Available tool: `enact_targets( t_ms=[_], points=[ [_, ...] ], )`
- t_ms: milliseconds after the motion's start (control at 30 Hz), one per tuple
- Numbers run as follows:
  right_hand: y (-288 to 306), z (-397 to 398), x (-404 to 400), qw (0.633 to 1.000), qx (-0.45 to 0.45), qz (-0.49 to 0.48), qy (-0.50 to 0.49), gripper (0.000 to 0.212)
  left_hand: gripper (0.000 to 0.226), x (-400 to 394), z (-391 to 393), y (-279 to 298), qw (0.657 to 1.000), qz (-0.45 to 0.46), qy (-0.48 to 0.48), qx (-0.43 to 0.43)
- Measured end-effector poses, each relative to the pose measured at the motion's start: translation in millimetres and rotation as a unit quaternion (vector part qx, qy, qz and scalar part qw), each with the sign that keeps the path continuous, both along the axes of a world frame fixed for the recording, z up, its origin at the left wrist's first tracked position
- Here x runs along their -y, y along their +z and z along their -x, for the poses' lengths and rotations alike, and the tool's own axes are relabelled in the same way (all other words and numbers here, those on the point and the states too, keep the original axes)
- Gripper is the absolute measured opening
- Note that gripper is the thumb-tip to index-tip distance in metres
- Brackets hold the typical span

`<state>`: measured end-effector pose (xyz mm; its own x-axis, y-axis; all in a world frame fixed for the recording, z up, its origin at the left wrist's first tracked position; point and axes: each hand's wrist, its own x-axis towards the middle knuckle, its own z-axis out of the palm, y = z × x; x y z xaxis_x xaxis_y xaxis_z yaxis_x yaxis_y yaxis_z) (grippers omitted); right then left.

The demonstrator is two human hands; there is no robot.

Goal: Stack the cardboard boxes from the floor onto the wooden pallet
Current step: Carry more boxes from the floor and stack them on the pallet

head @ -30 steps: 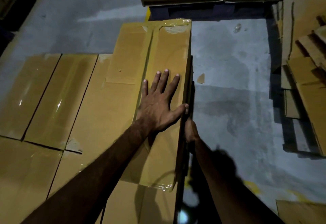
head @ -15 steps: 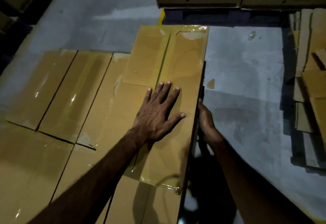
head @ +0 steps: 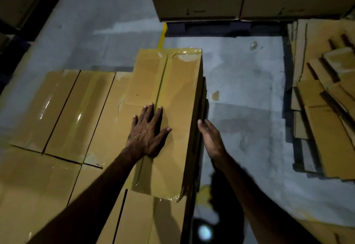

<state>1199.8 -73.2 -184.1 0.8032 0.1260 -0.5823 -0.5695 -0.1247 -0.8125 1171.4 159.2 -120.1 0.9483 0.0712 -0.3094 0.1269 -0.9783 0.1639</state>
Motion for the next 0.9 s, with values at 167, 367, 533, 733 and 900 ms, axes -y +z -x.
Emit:
enact_targets(
  t_ms=[167, 367, 533, 733, 900],
  points=[
    [13.3, -18.3, -6.3, 0.998, 0.024, 0.029, 0.053, 0.111, 0.098, -15.2, -8.8, 1.6, 0.999, 0.021, 0.043, -0.001],
    [14.3, -42.7, -24.8, 0.995, 0.031, 0.071, 0.070, 0.101, 0.101, -33.8, -29.1, -2.6, 0.996, 0.033, 0.084, 0.020],
    [-1.6, -60.6, -40.9, 0.991, 0.036, 0.100, 0.084, 0.110, 0.117, -46.5, -68.2, -11.6, 0.993, 0.042, 0.109, 0.016],
    [-2.0, -75.9, -46.3, 0.986, 0.059, 0.119, 0.098, 0.114, 0.131, -59.2, -107.1, -15.0, 0.991, 0.052, 0.126, -0.018],
    [-15.7, -106.3, -51.0, 0.992, 0.064, 0.093, 0.049, 0.114, 0.109, -65.8, -159.5, -13.0, 0.964, 0.107, 0.234, 0.070]
  ],
)
